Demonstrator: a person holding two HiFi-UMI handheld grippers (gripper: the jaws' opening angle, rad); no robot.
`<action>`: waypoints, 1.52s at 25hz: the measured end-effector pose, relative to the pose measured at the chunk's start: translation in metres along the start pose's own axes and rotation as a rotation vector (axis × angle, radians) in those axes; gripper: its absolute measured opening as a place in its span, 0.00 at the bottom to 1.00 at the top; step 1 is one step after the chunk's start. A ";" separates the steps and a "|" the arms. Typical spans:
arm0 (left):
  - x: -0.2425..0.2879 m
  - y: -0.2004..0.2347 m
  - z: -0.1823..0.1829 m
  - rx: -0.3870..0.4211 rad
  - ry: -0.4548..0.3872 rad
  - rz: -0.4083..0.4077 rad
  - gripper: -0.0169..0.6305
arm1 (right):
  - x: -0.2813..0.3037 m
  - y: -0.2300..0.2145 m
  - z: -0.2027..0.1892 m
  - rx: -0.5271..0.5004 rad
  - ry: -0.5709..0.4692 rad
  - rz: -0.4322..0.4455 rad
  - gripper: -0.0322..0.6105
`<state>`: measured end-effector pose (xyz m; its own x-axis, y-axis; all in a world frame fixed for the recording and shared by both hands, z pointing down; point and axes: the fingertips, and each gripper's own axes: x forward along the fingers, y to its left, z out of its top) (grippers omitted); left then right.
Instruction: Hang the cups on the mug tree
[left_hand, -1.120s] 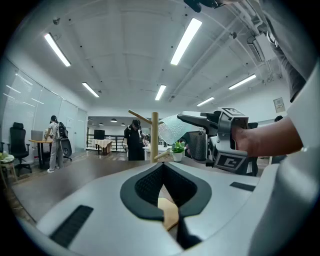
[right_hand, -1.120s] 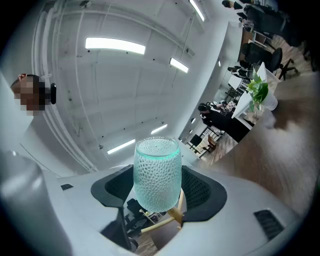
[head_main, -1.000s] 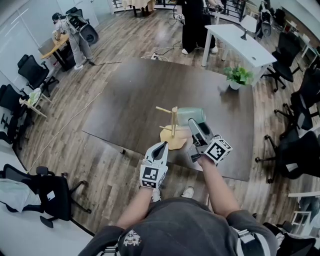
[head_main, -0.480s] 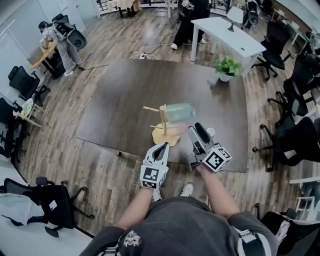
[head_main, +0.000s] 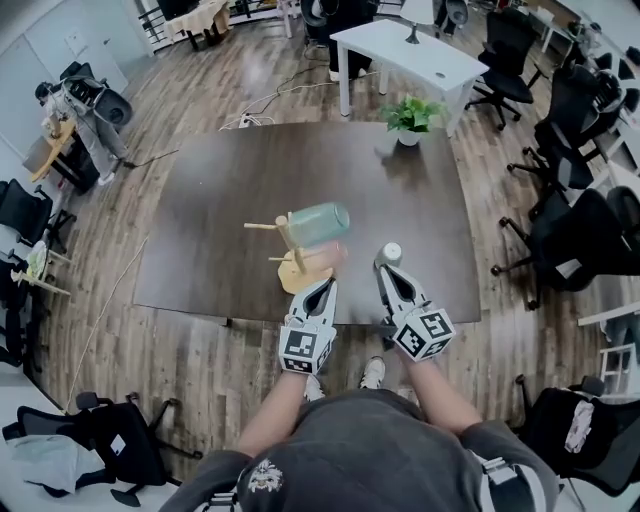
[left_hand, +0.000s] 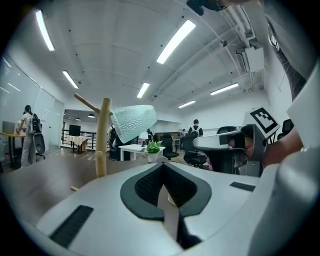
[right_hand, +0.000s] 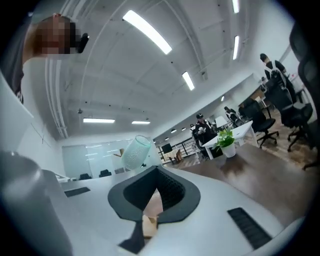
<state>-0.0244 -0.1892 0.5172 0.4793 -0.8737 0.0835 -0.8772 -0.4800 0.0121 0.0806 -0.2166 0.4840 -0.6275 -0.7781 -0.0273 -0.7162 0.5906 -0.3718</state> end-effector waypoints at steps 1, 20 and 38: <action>0.004 -0.005 0.000 -0.002 0.000 -0.019 0.04 | -0.005 -0.002 -0.001 -0.037 0.005 -0.013 0.09; 0.070 -0.063 -0.009 0.019 0.016 -0.166 0.04 | -0.040 -0.086 -0.043 -0.271 0.144 -0.197 0.09; 0.104 -0.050 -0.052 0.015 0.120 -0.055 0.04 | 0.011 -0.151 -0.122 -0.265 0.404 -0.150 0.51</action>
<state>0.0675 -0.2525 0.5774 0.5186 -0.8308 0.2020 -0.8488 -0.5287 0.0048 0.1449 -0.2887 0.6529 -0.5419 -0.7450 0.3891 -0.8279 0.5529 -0.0943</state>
